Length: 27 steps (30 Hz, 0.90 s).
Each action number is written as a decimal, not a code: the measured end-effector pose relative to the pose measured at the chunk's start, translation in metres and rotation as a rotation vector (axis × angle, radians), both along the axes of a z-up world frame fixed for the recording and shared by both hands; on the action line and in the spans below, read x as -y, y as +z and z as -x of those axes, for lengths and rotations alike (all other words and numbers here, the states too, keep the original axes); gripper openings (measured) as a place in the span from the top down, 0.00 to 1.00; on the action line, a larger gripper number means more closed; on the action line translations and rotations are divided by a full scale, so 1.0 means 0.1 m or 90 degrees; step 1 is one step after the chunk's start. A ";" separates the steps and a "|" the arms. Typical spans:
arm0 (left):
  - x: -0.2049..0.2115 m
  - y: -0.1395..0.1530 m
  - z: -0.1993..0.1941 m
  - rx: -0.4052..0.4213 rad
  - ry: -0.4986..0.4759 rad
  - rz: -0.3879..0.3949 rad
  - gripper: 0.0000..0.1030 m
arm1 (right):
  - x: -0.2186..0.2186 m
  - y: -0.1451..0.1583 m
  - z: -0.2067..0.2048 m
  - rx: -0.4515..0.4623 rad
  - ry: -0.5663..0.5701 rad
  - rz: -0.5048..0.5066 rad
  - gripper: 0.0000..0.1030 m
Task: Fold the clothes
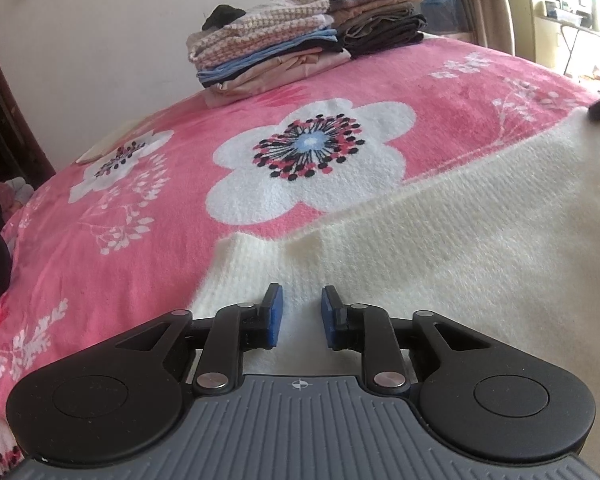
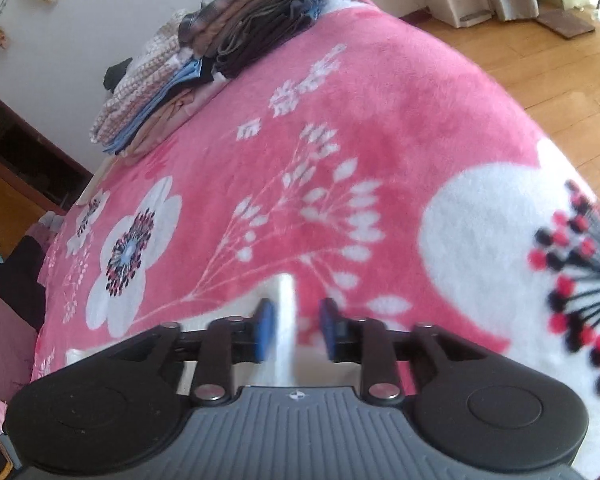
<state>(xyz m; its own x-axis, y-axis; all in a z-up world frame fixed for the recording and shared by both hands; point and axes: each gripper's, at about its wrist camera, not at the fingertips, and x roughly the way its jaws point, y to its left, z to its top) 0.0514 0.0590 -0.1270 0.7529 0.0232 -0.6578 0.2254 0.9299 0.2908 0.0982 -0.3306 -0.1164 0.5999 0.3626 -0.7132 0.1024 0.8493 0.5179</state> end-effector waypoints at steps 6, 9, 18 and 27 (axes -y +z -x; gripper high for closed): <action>-0.05 0.26 0.17 0.025 0.038 0.007 0.71 | 0.03 0.68 0.34 0.110 0.033 0.143 0.68; -0.13 0.38 0.32 0.020 0.063 0.037 0.71 | -0.03 1.03 0.68 0.183 0.081 0.229 0.68; -0.30 0.46 1.07 -0.026 0.084 0.060 0.71 | -0.55 1.03 2.13 0.209 0.228 0.399 0.69; -0.60 0.31 1.39 -0.063 0.148 0.096 0.71 | -0.47 0.67 2.51 0.184 0.095 0.209 0.94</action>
